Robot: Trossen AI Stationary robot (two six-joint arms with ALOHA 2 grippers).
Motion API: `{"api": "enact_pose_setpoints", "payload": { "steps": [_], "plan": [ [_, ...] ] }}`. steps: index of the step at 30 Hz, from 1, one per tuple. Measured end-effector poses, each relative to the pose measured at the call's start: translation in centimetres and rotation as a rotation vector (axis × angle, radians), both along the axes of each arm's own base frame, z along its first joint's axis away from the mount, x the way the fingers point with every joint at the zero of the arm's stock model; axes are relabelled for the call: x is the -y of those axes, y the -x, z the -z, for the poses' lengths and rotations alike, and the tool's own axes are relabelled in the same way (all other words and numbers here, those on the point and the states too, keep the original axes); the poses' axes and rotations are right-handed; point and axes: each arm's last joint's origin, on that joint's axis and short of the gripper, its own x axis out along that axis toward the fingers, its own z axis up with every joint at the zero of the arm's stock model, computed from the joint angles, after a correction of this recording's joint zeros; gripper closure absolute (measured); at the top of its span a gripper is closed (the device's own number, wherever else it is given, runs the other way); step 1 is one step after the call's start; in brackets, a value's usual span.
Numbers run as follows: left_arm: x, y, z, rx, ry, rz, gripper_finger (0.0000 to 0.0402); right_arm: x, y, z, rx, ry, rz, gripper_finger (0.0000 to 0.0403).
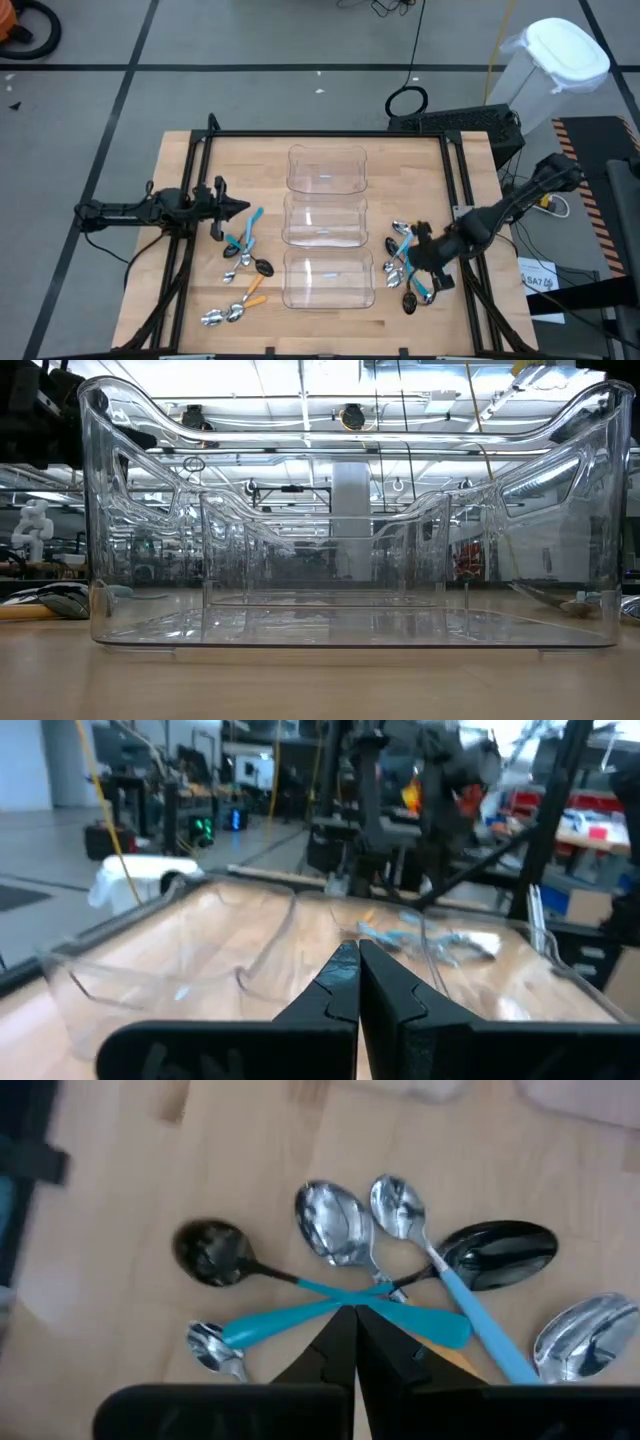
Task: Sort silverware by color (type)
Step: Put the dark blue spoon into the top transparent bin
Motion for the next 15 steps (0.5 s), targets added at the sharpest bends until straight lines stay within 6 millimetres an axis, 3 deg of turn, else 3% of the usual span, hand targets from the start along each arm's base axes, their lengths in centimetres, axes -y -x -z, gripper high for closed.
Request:
{"api": "enact_pose_setpoints", "payload": {
  "steps": [7, 15],
  "plan": [
    [0.5, -0.4, -1.3, 0.100, -0.054, 0.018, 0.0401, -2.8, -0.7, 2.1, -0.039, 0.042, -0.133, 0.0362],
    [1.1, -2.5, -4.6, -0.022, -0.062, 0.012, 0.0401, -4.1, -1.6, 4.3, -0.084, 0.106, -0.226, 0.0278]
  ]
}}
